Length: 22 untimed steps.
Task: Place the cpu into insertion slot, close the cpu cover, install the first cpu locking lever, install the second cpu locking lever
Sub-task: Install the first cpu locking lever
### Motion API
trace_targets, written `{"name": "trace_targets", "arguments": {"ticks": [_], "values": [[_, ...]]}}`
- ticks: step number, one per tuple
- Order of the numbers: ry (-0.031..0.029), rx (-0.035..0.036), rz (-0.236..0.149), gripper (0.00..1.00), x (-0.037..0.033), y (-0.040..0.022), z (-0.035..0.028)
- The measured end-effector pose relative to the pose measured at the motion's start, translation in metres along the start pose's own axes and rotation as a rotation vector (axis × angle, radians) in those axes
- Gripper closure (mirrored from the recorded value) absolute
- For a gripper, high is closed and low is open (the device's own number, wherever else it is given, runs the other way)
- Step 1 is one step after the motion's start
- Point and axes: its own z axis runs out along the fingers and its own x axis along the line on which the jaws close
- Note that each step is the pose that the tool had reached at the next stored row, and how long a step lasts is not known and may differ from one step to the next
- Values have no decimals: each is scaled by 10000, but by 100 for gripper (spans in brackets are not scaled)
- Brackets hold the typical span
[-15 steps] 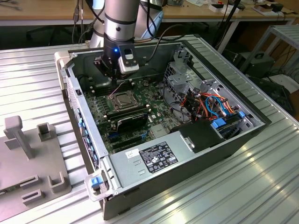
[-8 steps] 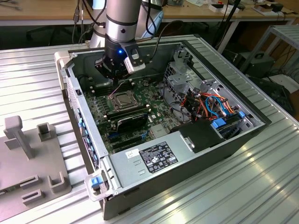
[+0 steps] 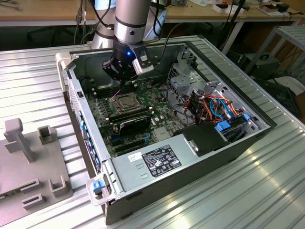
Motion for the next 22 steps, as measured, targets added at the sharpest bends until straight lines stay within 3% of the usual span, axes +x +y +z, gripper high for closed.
{"name": "trace_targets", "arguments": {"ticks": [3,6,12,18,22], "values": [[0,-1,-90,89,0,2,9],[9,12,-925,89,0,3,26],[17,15,-1506,89,-78,46,55],[27,24,-2312,89,-112,68,148],[29,25,-2559,89,-147,86,186]]}}
